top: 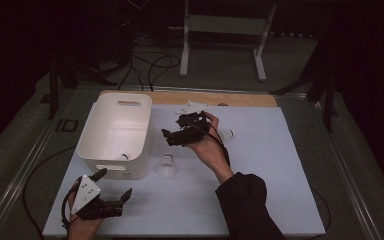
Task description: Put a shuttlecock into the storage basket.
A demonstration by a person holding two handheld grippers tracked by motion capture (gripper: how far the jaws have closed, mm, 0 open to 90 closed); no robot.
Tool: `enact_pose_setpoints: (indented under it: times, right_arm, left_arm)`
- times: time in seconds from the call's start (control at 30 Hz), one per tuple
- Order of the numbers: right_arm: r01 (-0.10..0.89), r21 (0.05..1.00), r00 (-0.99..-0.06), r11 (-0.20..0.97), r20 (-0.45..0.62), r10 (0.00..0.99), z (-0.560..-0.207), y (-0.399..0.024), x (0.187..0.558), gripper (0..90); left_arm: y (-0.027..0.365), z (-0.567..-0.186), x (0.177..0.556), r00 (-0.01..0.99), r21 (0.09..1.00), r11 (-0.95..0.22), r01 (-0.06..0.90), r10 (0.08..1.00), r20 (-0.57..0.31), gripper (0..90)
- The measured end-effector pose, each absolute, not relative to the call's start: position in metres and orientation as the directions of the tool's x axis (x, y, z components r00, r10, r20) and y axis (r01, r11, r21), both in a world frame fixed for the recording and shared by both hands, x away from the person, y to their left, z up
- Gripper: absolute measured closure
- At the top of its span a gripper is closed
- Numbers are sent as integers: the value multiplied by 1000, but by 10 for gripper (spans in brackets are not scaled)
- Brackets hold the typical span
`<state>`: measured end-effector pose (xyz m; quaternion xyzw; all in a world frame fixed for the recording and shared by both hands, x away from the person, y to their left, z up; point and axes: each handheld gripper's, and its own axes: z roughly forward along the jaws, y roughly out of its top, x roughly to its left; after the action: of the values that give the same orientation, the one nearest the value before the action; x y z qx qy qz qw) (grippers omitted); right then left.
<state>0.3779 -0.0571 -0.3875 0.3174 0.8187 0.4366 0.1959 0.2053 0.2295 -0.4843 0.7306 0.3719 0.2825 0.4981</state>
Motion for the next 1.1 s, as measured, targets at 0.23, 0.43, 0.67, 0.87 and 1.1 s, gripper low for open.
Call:
enact_pose_setpoints:
  times: [0.23, 0.43, 0.67, 0.87, 1.1]
  right_arm:
    - [351, 841, -719, 411, -38, 693, -394, -60, 375, 92]
    - [355, 840, -717, 410, -36, 696, -400, -62, 372, 92]
    - [367, 837, -718, 407, -24, 696, -412, -66, 367, 92]
    - [376, 838, -721, 395, -3, 693, -421, -70, 361, 92]
    - [376, 838, -727, 396, 2, 687, -427, -74, 354, 92]
  left_arm:
    - [230, -484, 205, 562, 939, -224, 262, 826, 40, 3]
    - [229, -484, 205, 561, 940, -222, 260, 827, 39, 3]
    - [230, -484, 205, 563, 938, -225, 262, 825, 41, 3]
    - [229, -484, 206, 563, 939, -224, 261, 825, 40, 3]
    - [229, -484, 206, 564, 939, -225, 260, 825, 41, 2]
